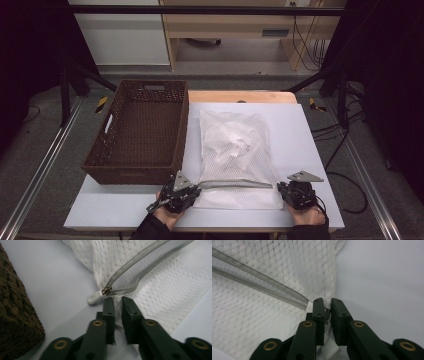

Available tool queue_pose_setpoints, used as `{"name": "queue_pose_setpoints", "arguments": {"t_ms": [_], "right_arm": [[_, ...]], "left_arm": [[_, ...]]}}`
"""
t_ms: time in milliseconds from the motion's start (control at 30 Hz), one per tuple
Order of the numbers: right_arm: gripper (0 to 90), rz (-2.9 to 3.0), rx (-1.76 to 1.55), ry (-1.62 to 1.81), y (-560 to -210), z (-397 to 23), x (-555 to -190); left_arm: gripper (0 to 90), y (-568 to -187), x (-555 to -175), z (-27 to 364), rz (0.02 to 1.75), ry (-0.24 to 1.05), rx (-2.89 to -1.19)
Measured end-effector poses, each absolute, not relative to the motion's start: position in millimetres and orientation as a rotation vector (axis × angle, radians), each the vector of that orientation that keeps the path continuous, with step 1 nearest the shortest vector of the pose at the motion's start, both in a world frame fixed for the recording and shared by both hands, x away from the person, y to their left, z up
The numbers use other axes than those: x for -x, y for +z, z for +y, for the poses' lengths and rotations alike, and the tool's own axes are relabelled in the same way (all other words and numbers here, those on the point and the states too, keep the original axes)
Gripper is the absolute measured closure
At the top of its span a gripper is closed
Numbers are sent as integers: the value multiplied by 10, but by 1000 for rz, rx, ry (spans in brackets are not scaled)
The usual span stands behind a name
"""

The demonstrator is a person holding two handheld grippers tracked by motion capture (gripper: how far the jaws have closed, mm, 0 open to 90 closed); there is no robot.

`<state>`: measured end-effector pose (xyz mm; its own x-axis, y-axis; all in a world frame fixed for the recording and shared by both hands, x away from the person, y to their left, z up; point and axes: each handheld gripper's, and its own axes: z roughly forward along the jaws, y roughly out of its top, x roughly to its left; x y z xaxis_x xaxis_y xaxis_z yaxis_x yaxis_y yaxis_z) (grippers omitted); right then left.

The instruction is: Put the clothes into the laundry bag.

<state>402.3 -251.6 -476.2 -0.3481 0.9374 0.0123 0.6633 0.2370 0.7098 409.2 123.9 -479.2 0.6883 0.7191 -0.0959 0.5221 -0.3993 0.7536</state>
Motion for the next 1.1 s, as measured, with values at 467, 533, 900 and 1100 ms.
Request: {"name": "queue_pose_setpoints", "arguments": {"t_ms": [467,533,900,1100], "right_arm": [[576,2045,-1262,1175,-4611,-2374,-3987],[574,2056,-1230,1194,-4585,-2315,-3986],[556,2069,-1073,1305,-4396,-1905,-4058],[451,2088,-1014,1343,-4316,-1695,-4138]], "left_arm": [[460,-4673,-3951,1350,856,306,-2081],[449,-4677,-3935,1368,857,298,-2083],[460,-4709,-3898,1374,835,279,-2098],[482,-4743,-3902,1358,841,272,-2107]]}}
